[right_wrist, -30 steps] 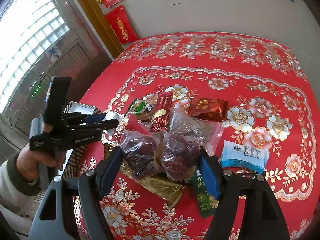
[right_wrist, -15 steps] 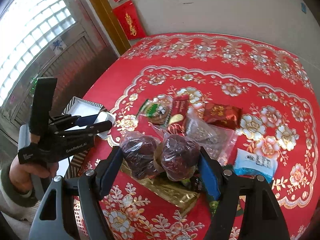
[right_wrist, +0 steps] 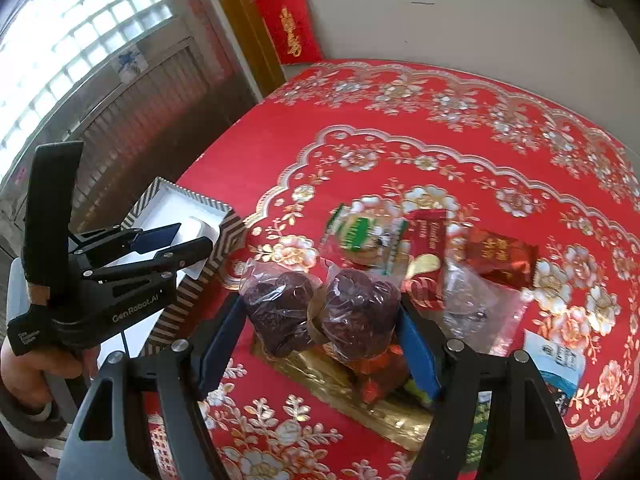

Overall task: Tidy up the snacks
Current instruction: 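Carry the dates bag and white box into the striped tray with both tools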

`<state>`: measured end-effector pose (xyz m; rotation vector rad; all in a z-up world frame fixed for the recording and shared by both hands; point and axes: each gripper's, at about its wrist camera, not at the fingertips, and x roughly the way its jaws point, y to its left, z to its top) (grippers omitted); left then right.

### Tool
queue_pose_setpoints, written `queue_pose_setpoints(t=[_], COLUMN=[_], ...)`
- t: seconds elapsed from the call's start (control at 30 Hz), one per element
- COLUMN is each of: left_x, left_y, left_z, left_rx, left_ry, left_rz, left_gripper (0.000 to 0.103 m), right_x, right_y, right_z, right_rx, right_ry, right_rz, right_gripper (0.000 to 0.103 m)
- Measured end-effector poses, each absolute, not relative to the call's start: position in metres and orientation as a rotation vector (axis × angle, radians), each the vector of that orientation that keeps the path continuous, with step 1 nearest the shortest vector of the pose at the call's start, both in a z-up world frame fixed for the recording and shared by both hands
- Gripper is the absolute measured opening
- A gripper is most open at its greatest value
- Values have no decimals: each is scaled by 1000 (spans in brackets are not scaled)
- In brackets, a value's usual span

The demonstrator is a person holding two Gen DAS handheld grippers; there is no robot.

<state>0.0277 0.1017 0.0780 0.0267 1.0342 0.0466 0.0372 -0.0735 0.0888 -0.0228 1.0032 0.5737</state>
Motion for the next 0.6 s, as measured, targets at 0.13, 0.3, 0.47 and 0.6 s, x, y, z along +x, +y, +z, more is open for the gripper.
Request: queue_pose_setpoints(t=[0.13,0.3,0.47,0.6], left_x=[24,21,18,16], left_y=[112,124,138,152], left_z=[81,84,87,86], left_rx=[11,2,-13,-22], left_ry=[1030,1019,1014,1014], left_rz=[62,84,111,133], left_gripper=[36,37,37,37], right_x=[39,39,41,42], right_y=[-59,-42,-26,-10], right_z=[90,93,94,94], right_rx=[-38,-56,-72,-81], right_ry=[1006,1001,1002,1004], right_rz=[596,619,637,662], right_gripper=[74,74,74,74])
